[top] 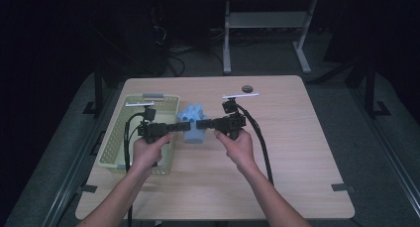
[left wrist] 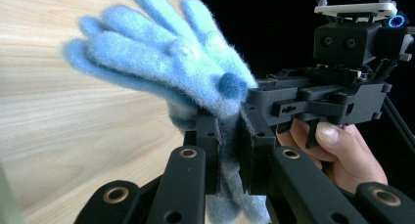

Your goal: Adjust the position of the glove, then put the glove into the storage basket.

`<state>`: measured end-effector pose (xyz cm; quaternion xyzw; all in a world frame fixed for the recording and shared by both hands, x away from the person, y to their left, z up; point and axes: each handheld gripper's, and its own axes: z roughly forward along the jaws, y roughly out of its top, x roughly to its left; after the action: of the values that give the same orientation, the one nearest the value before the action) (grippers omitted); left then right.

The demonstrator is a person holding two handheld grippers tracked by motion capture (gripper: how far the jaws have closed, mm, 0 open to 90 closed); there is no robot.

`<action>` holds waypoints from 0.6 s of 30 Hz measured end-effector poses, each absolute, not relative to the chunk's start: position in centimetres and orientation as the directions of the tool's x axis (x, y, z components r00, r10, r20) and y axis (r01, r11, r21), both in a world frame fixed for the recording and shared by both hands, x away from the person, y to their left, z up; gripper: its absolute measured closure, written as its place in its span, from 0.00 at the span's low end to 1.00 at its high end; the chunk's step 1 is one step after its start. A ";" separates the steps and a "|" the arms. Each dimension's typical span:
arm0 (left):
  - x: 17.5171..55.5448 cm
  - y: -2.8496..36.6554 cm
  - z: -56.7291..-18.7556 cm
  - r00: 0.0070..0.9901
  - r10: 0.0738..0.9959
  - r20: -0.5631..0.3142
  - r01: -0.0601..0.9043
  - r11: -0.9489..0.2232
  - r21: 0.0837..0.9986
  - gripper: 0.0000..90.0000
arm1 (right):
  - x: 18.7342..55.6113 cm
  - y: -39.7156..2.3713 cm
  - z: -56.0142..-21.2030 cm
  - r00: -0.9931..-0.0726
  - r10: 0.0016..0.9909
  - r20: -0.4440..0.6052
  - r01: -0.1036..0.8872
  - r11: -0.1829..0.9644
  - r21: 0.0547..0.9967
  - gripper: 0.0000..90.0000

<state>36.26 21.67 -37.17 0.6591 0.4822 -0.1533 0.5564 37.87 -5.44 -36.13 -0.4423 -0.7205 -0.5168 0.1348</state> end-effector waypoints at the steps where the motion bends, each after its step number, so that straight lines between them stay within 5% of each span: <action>1: 36.2 21.8 -37.2 0.484 0.467 -0.740 0.807 0.088 0.584 0.90 | 37.9 -5.3 -36.2 -0.574 0.497 0.651 0.777 0.078 0.625 0.89; 18: 36.2 24.0 -37.4 0.481 0.464 -0.744 0.807 0.099 0.583 0.90 | 38.3 -2.9 -36.1 -0.582 0.486 0.652 0.779 0.103 0.618 0.89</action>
<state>36.21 24.03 -37.37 0.6537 0.4861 -0.1531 0.5595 38.33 -2.93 -36.14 -0.4341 -0.7287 -0.5098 0.1436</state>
